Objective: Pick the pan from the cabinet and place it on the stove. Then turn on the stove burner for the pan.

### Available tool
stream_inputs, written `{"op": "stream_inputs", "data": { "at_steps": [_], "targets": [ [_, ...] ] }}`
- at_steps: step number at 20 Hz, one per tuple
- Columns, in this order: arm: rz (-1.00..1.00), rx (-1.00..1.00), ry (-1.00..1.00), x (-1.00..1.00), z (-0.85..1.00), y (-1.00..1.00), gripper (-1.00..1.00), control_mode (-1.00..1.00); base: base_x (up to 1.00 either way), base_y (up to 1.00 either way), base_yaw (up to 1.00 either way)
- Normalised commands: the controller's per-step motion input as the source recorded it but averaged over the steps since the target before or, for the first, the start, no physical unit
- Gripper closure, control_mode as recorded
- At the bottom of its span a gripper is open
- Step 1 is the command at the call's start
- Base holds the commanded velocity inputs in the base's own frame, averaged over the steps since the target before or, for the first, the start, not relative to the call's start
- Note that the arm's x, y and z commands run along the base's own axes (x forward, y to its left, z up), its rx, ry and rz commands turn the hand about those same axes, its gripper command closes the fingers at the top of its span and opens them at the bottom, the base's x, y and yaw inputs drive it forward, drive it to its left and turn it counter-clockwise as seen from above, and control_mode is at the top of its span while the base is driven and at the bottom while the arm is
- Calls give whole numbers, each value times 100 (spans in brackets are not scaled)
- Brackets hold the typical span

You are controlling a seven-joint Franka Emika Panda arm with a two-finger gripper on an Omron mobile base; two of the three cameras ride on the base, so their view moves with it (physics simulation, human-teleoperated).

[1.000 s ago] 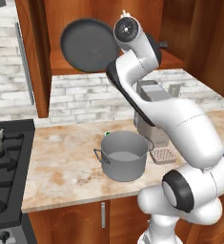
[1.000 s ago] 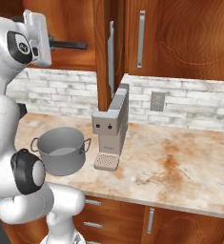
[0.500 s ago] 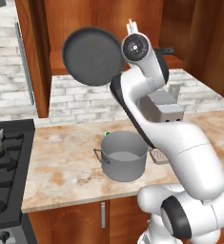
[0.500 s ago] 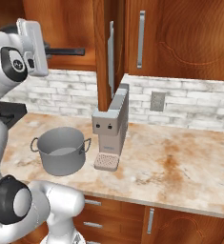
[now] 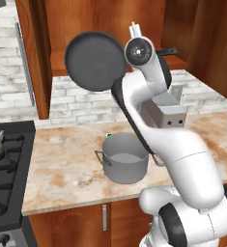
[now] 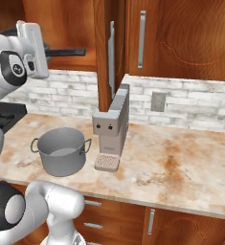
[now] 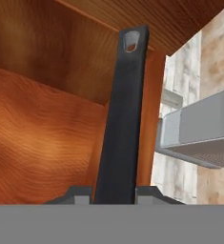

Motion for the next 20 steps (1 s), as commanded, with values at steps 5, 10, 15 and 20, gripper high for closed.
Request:
{"op": "stream_inputs", "data": {
  "at_steps": [5, 10, 15, 20],
  "targets": [
    [-6, 3, -4, -43, -2, -14, 100, -100, 0, 0, 0],
    [-8, 4, -2, -50, -3, -19, 100, -100, 0, 0, 0],
    [-8, 4, -1, -49, -3, -20, 100, -100, 0, 0, 0],
    [-6, 3, -1, -53, -9, -14, 100, -100, 0, 0, 0]
  ]
}}
